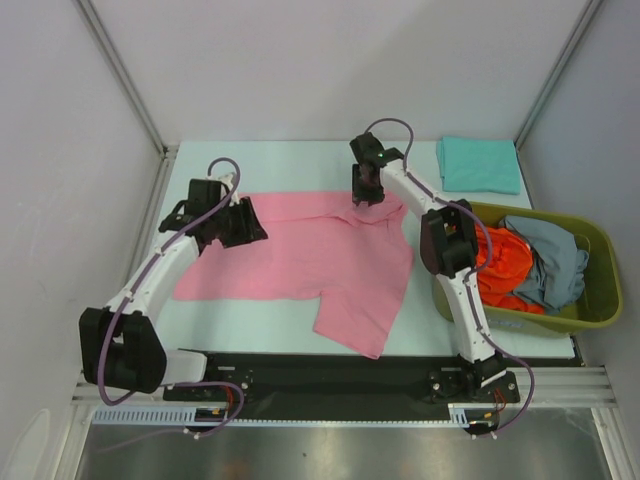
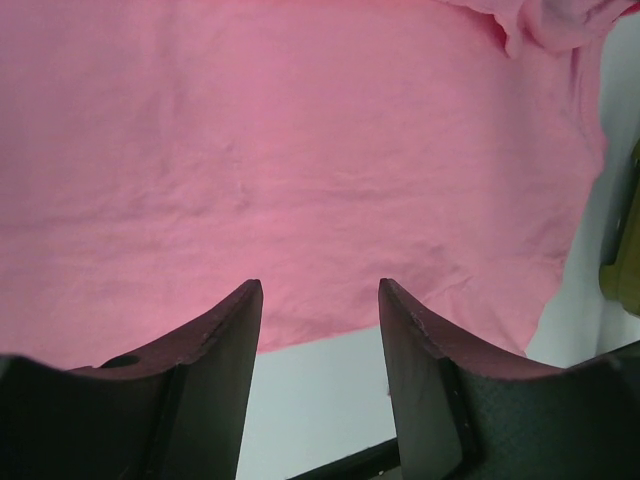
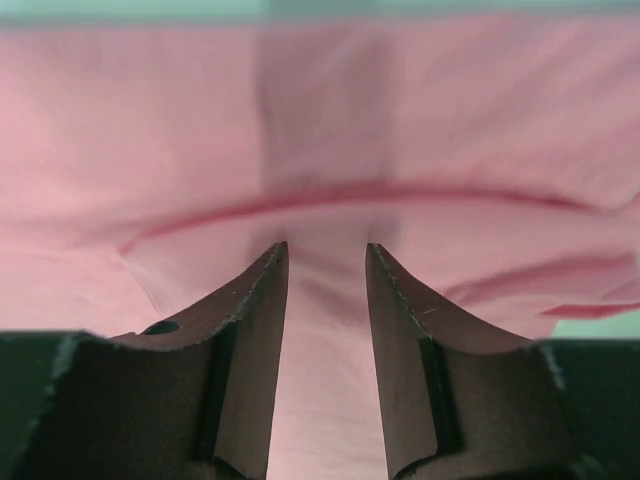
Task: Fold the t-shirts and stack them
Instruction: Fold the tshirt
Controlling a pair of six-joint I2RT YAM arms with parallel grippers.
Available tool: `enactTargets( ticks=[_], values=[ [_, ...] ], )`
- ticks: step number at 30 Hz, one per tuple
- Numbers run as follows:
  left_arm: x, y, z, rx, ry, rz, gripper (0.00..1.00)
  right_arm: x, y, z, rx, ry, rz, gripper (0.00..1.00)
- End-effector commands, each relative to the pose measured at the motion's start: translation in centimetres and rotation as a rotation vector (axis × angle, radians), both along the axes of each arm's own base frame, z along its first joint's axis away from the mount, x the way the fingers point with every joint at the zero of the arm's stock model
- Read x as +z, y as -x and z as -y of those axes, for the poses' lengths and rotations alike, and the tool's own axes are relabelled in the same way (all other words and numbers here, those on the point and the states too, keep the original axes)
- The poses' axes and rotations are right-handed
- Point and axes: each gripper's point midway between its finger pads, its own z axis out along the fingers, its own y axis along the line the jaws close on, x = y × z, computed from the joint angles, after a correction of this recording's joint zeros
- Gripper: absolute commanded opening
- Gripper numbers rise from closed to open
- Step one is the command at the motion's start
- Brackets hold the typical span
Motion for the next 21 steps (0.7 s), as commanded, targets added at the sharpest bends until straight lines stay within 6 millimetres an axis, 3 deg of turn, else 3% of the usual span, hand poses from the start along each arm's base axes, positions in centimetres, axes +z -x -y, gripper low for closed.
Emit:
enactTargets(
  ticks=[1,4,5,6,8,9,10,11,12,13,16,17,21],
  values=[
    [1.1,-0.7,0.7,-0.044,-0.001,0.038,0.56,1.1,-2.4,0.7,0.009,0.024,0.053,0.43],
    [0.7,-0.8,0.9,-0.048,0.004,0.026,0.56,3.4,-2.3,0.9,0.028,0.056,0.075,0.49],
    [0.6,-0.9,1.0,-0.05,0.005,0.026,0.56,3.6,-1.7,1.0,0.036,0.067,0.067,0.51],
    [0.5,-0.9,0.9,-0.049,0.007,0.025,0.56,5.5,-1.2,0.6,0.048,0.048,0.093,0.52],
    [0.4,-0.8,0.9,-0.049,0.007,0.025,0.56,6.6,0.2,-0.1,0.061,0.039,0.093,0.52],
    [0.3,-0.8,1.0,-0.049,0.008,0.023,0.55,7.1,1.8,-0.9,0.09,0.04,0.087,0.5],
    [0.3,-0.8,1.0,-0.049,0.008,0.024,0.56,7.1,2.6,-1.4,0.1,0.04,0.08,0.46],
    [0.3,-0.8,1.0,-0.049,0.008,0.023,0.55,7.1,3.1,-1.8,0.099,0.031,0.082,0.36],
    [0.2,-0.9,1.0,-0.05,0.007,0.023,0.55,6.8,3.9,-2.2,0.102,0.029,0.069,0.08],
    [0.2,-0.9,1.0,-0.051,0.008,0.022,0.55,6.1,4.7,-2.5,0.103,0.024,0.057,0.01],
    [0.1,-1.1,1.2,-0.056,0.013,0.012,0.55,3.9,5.2,-2.5,0.07,0.01,0.013,0.01],
    [0.1,-1.0,1.3,-0.061,0.019,0.009,0.55,3.5,5.0,-2.2,0.054,0.009,0.004,0.07],
    [-0.1,-0.9,1.4,-0.068,0.018,0.003,0.55,1.5,4.5,-2.0,0.042,0.003,-0.037,0.1]
  ],
)
